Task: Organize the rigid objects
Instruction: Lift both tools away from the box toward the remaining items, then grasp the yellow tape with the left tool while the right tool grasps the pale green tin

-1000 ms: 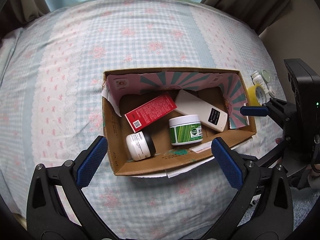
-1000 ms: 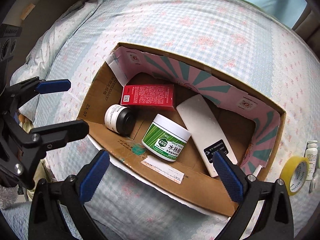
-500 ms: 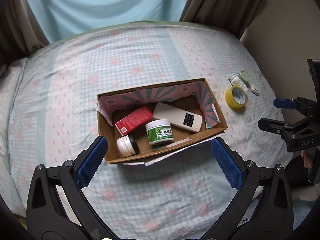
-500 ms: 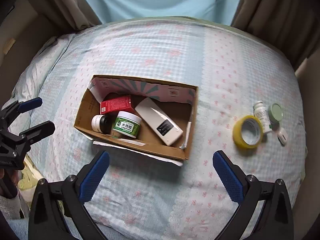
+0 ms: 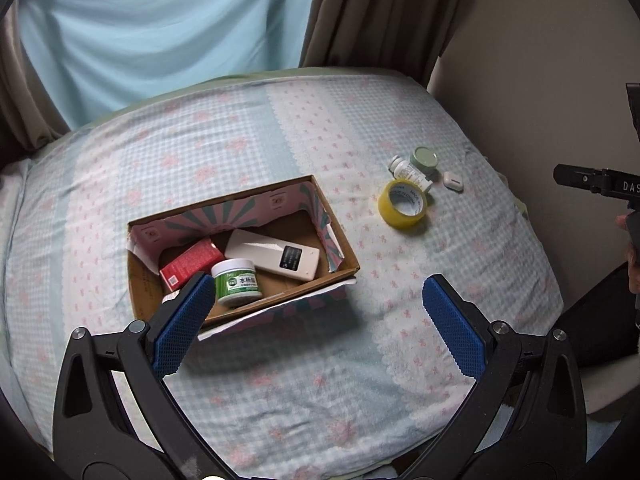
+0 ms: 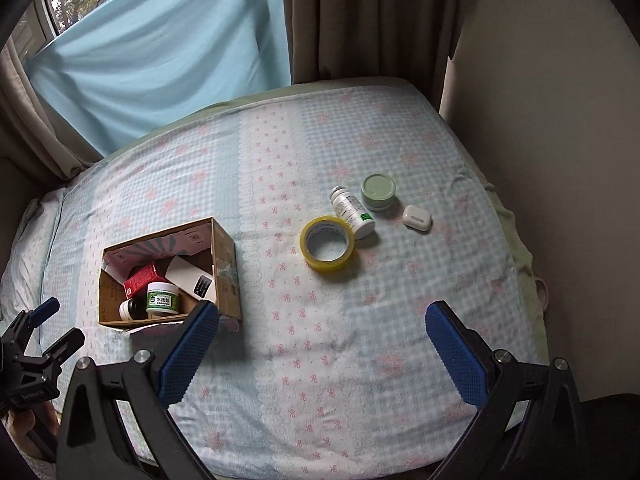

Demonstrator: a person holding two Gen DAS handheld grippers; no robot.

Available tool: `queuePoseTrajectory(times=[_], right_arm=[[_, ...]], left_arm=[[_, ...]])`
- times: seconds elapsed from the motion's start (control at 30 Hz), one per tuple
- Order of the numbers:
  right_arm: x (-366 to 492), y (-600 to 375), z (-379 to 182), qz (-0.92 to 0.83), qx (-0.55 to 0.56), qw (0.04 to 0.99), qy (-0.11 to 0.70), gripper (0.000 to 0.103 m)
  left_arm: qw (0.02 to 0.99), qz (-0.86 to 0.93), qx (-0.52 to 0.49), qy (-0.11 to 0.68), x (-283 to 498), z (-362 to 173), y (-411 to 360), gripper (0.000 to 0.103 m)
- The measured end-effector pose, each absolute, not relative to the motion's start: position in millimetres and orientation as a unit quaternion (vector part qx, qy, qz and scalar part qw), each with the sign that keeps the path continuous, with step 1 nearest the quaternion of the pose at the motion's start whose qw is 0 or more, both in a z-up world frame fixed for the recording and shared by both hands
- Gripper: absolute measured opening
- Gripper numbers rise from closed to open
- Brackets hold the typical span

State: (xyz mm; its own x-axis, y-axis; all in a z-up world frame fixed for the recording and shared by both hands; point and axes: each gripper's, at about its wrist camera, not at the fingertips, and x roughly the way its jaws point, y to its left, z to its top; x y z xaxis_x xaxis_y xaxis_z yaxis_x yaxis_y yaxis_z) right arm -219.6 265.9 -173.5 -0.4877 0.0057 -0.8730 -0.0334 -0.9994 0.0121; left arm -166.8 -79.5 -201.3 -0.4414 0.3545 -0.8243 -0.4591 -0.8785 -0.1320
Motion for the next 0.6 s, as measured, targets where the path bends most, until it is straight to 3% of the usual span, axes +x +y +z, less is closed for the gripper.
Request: queuePoseTrajectory(times=[0.3,0.6], right_arm=[[-249,327,-176,0.865,-0.5,-0.026,-0.018,0.103],[-314,383,-219,0.851,-0.517,-0.07,-0.055,0.103]], left_arm=[[0.222,0.841,-0.49,0.062,-149,-211,12,0.103],[0.204,0.831,-0.51,0.089,-162,-275,115,0.103]])
